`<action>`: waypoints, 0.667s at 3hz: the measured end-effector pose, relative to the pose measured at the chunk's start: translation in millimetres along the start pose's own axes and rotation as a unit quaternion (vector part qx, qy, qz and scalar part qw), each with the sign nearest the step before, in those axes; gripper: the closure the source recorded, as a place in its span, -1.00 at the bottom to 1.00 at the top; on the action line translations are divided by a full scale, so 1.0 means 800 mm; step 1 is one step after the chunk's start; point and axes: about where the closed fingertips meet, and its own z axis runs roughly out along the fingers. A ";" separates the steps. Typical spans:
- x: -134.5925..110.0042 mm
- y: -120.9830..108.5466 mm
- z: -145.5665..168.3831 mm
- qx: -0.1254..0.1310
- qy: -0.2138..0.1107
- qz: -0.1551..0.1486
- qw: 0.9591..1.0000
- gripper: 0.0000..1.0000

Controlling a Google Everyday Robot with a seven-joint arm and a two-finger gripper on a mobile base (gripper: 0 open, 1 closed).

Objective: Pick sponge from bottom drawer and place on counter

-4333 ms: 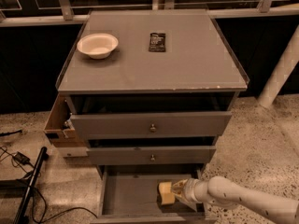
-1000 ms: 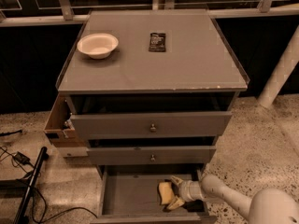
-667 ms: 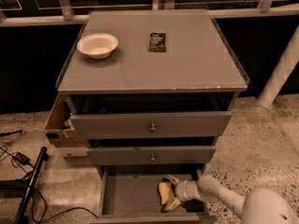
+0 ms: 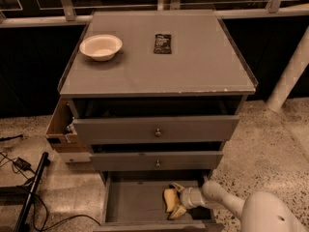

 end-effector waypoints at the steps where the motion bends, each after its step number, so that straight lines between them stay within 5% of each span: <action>1: 0.015 0.001 0.003 -0.003 0.016 0.005 1.000 -0.80; 2: 0.016 0.002 0.003 -0.004 0.017 0.006 1.000 -0.47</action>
Offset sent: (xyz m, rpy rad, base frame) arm -0.0013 -0.0063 -0.0100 -0.0269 0.0169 -0.0056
